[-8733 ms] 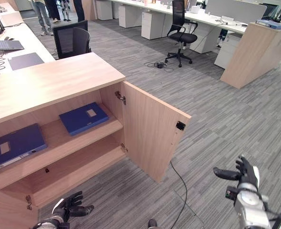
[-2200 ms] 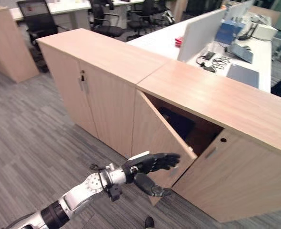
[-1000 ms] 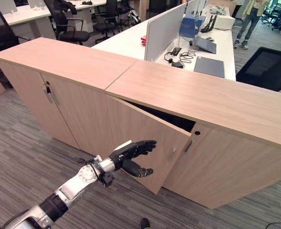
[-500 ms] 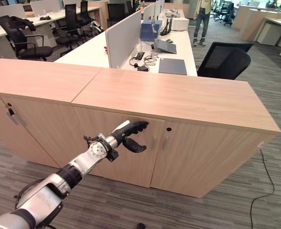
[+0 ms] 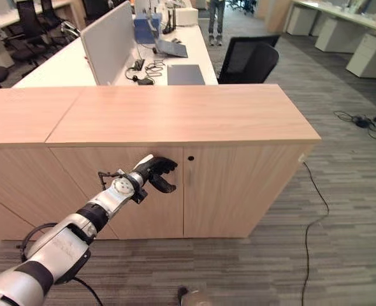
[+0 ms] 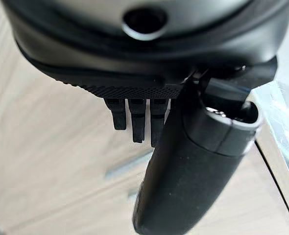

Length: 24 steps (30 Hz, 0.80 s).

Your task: Put the empty folder in the office cabinet

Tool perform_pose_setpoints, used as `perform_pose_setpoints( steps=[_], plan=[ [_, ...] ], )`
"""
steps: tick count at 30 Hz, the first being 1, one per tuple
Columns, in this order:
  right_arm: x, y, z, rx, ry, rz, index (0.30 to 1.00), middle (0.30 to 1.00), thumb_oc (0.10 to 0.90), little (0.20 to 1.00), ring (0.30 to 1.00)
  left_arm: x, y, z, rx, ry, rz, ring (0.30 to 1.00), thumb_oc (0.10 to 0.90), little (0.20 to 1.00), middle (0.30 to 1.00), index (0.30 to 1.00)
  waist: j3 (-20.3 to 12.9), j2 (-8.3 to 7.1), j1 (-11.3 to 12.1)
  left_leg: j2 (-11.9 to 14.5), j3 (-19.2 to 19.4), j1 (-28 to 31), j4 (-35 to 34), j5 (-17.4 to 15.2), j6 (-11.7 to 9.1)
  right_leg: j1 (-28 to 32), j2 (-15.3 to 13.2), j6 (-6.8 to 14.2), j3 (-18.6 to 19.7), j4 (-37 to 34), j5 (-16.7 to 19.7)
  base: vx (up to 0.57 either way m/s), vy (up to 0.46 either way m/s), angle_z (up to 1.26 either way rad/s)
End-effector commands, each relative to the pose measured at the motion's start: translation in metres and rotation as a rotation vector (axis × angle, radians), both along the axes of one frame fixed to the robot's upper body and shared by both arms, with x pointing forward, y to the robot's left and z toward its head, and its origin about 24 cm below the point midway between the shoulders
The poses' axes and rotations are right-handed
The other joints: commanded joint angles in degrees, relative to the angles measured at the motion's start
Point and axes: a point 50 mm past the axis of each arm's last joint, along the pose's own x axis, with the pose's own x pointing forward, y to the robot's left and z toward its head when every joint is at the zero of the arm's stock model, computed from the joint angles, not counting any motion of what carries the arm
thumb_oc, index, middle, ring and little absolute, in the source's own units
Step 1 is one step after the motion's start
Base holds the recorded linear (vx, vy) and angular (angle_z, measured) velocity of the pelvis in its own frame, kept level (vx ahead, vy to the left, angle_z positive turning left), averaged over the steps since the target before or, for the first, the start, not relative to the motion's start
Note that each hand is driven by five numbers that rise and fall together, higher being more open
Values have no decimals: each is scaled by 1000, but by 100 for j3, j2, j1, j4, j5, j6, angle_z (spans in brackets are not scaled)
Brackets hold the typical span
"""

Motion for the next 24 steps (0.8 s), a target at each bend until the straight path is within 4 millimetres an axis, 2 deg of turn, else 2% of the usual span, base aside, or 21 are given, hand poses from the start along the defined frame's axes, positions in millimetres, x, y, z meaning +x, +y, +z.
perform_pose_setpoints(
  steps=[1,2,3,4,5,6,7,10,13,14,17,20,21,22,23,24],
  plan=[
    [-6,-4,1,-18,13,32,900,900,800,900,900,13,7,40,-284,-141,102,900,800,900,900,900,-260,-26,97,-255,-484,-341,207,-173,4,1521,136,287,-114,-1948,271,-20,78,-29],
    [-4,-2,1,-13,10,32,900,900,800,900,900,6,5,30,-328,-118,98,900,800,900,900,900,-268,-21,130,-271,-516,-301,96,-143,22,1505,121,292,-133,-1945,277,-17,55,-16],
    [-4,-2,1,-13,10,32,900,900,800,900,900,6,5,30,-328,-118,98,900,800,900,900,900,-268,-21,130,-271,-516,-300,95,-143,22,1505,121,292,-133,-1946,277,-13,82,-9],
    [-2,4,-1,3,7,38,900,900,800,900,900,-13,4,5,-408,-66,80,900,800,900,900,900,-290,0,234,-265,-507,-211,-177,-75,63,1456,73,311,-197,-1943,286,-14,89,-10],
    [-2,7,-2,7,11,44,900,900,800,900,900,-25,6,-9,-434,-41,82,900,800,900,900,900,-300,3,304,-273,-537,-180,-308,-40,88,1425,58,325,-225,-1934,292,-13,89,-11],
    [-3,7,-2,7,11,45,900,900,800,900,900,-25,6,-9,-434,-41,82,900,800,900,900,900,-305,2,303,-274,-537,-176,-316,-36,89,1425,58,325,-225,-1934,291,-12,88,-5],
    [-2,12,-4,15,18,46,900,900,800,900,900,-49,15,-36,-458,10,112,900,800,900,900,900,-316,-4,448,-314,-619,-105,-568,44,127,1397,46,336,-260,-1950,304,-4,73,2],
    [-2,17,-5,29,12,38,900,900,800,900,900,-80,32,-67,-435,53,185,900,800,900,900,900,-369,-54,634,-343,-709,12,-929,174,157,1417,40,347,-307,-2005,296,14,58,9],
    [6,16,-4,27,-9,44,900,900,800,900,900,-117,52,-105,-425,174,285,900,800,900,900,900,-422,-103,820,-368,-813,9,-1031,218,182,1426,15,350,-368,-2034,268,23,46,12],
    [6,16,-4,27,-9,44,900,900,800,900,900,-117,52,-106,-425,175,285,900,800,900,900,900,-425,-103,818,-368,-814,9,-1031,218,182,1425,14,350,-369,-2034,268,20,26,5],
    [8,20,-5,31,-8,74,900,900,800,900,900,-150,70,-138,-370,301,384,900,800,900,900,900,-452,-123,969,-390,-875,-24,-1031,229,204,1426,-14,359,-432,-2049,255,18,31,21],
    [20,19,-3,21,-29,102,900,900,800,900,900,-180,83,-168,-309,440,486,900,800,900,900,900,-461,-137,1071,-407,-931,-65,-1031,246,216,1407,-36,369,-498,-2050,253,6,24,11],
    [20,19,-3,21,-29,102,900,900,800,900,900,-180,83,-168,-309,439,486,900,800,900,900,900,-460,-136,1068,-408,-934,-65,-1031,245,216,1408,-37,369,-500,-2050,253,11,22,4],
    [23,19,-2,18,-38,110,900,900,800,900,900,-191,86,-176,-277,486,506,900,800,900,900,900,-467,-136,1091,-413,-948,-68,-1031,247,223,1403,-44,374,-510,-2047,249,21,32,9],
    [28,19,-1,13,-48,122,900,900,800,900,900,-214,93,-193,-212,593,543,900,800,900,900,900,-480,-130,1128,-418,-974,-69,-1031,250,227,1407,-54,379,-537,-2045,235,21,32,15],
    [28,19,-1,13,-48,122,900,900,800,900,900,-214,93,-193,-212,593,543,900,800,900,900,900,-480,-130,1127,-418,-974,-69,-1031,250,227,1407,-54,379,-537,-2045,235,21,29,16]
  ],
)
